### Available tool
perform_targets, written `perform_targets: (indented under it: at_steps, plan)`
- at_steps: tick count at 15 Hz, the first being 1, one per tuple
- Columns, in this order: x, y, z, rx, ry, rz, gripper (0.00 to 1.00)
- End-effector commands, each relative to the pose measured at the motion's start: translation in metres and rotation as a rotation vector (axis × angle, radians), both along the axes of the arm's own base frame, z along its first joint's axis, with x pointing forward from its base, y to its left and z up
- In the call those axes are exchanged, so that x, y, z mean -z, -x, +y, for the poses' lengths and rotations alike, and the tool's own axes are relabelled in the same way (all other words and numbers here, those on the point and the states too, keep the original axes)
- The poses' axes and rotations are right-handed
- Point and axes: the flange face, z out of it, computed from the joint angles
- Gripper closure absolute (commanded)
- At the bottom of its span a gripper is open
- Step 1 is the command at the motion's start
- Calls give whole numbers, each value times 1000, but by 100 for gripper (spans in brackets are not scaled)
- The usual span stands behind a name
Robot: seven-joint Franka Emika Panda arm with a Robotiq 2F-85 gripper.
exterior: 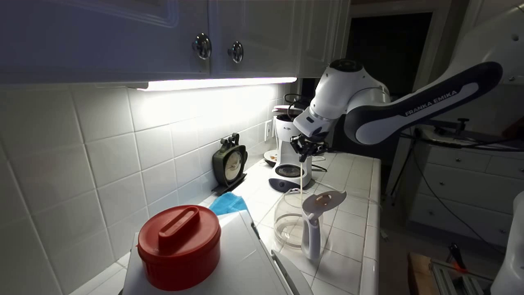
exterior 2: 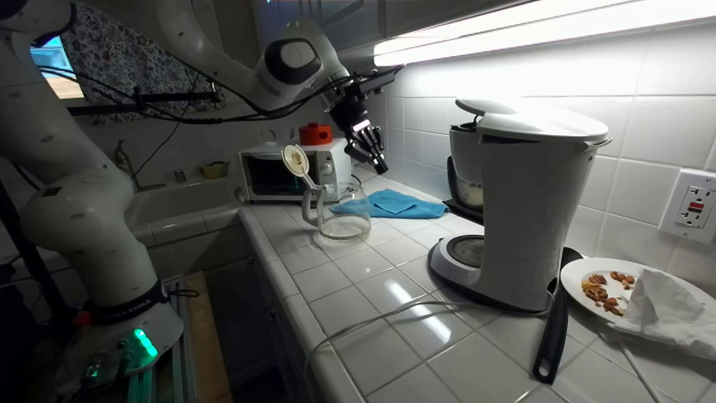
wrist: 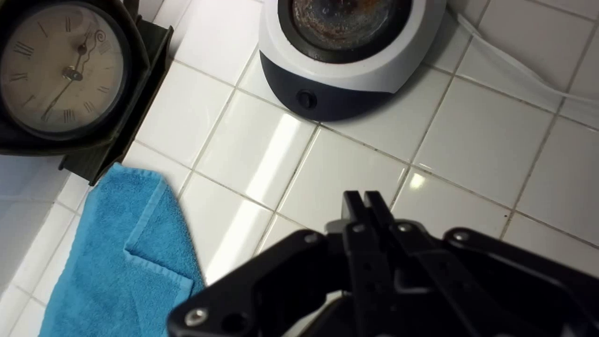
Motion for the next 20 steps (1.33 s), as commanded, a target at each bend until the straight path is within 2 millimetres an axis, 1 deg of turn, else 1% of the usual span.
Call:
perform_targets:
  at_steps: [1,6,12,20]
  plan:
    - [2,-13,10,-6,73,40,95]
    - [7,-18,27,-3,108,69,95]
    - [8,-22,49,44,137,69,95]
    - [14,-24,69,89,280,44,95]
